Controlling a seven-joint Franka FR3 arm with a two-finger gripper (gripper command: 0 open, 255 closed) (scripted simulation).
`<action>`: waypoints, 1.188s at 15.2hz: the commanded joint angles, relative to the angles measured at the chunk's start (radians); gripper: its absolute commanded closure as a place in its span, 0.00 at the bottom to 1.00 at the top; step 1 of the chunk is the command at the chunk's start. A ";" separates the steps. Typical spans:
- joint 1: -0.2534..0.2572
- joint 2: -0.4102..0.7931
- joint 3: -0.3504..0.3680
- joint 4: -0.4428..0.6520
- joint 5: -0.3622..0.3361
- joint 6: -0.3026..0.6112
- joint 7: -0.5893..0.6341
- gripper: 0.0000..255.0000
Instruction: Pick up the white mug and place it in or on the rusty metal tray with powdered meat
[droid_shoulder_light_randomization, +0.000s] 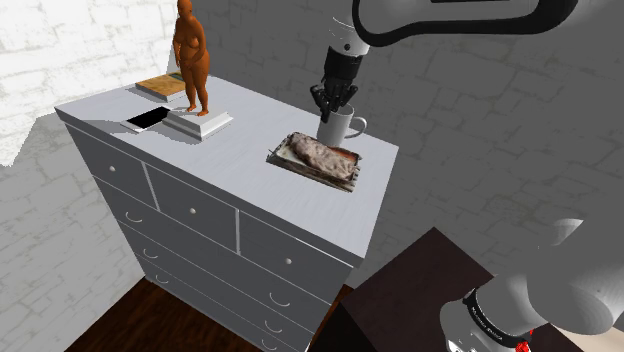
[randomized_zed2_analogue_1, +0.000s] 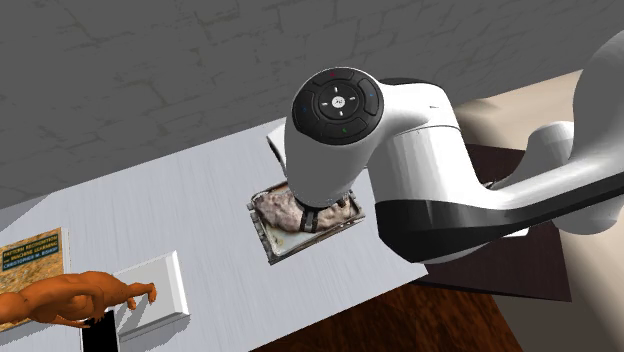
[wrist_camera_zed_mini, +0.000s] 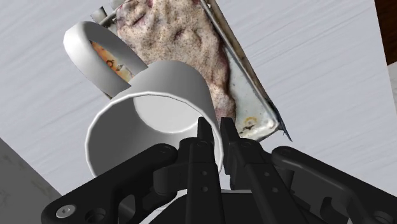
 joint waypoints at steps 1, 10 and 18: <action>0.001 0.003 0.001 -0.024 -0.001 0.028 0.003 1.00; 0.001 0.011 0.001 -0.085 -0.003 0.096 0.006 1.00; 0.001 0.011 0.001 -0.085 -0.003 0.096 0.006 0.00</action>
